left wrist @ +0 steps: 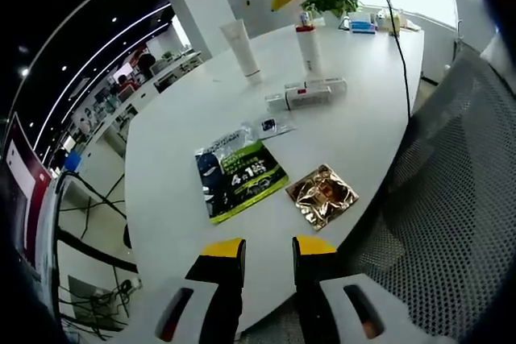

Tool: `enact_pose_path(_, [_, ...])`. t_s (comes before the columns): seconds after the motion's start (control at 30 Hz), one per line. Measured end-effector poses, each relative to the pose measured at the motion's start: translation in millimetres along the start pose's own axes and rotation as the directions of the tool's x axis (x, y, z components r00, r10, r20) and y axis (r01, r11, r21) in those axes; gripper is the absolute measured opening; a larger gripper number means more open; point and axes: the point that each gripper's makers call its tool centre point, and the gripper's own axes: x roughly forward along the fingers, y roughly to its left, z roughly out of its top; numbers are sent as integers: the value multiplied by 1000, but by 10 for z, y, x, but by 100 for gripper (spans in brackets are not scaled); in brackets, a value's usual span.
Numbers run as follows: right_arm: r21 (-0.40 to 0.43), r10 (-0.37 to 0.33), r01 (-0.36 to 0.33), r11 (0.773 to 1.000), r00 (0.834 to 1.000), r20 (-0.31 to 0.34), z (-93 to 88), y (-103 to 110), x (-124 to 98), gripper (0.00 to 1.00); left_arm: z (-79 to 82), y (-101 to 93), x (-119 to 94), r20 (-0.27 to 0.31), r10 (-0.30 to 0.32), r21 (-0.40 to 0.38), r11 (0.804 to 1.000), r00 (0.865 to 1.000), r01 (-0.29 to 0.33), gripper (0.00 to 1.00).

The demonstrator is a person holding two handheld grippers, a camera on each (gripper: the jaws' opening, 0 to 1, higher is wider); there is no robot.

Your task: Arrange the skincare products in the storage area until every visible bottle or jar stands upright without overlapping.

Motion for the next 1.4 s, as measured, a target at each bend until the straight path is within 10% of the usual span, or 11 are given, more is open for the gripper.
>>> enact_pose_path(0.2, [206, -90, 86, 975, 996, 13, -305, -196, -90, 86, -4, -15, 11, -2, -8, 3, 1000, 1000, 8, 24])
enact_pose_path(0.4, [444, -92, 95, 891, 995, -30, -813, -131, 36, 83, -14, -43, 14, -8, -19, 11, 1000, 1000, 19, 24])
enact_pose_path(0.5, [384, -42, 66, 921, 997, -72, -1063, -49, 219, 78, -25, -68, 23, -17, -31, 14, 999, 999, 32, 24])
enact_pose_path(0.7, [412, 5, 18, 911, 999, -54, -1193, 4, 354, 68, -43, -113, 30, -29, -51, 25, 998, 998, 52, 24])
enact_pose_path(0.93, [307, 118, -103, 946, 993, -31, -1201, 158, 420, 55, -40, -119, 30, -27, -56, 22, 998, 998, 57, 24])
enact_pose_path(1.4, [271, 186, -183, 945, 983, 14, -1167, 157, 433, 33, -57, -135, 47, -35, -63, 23, 998, 997, 64, 24])
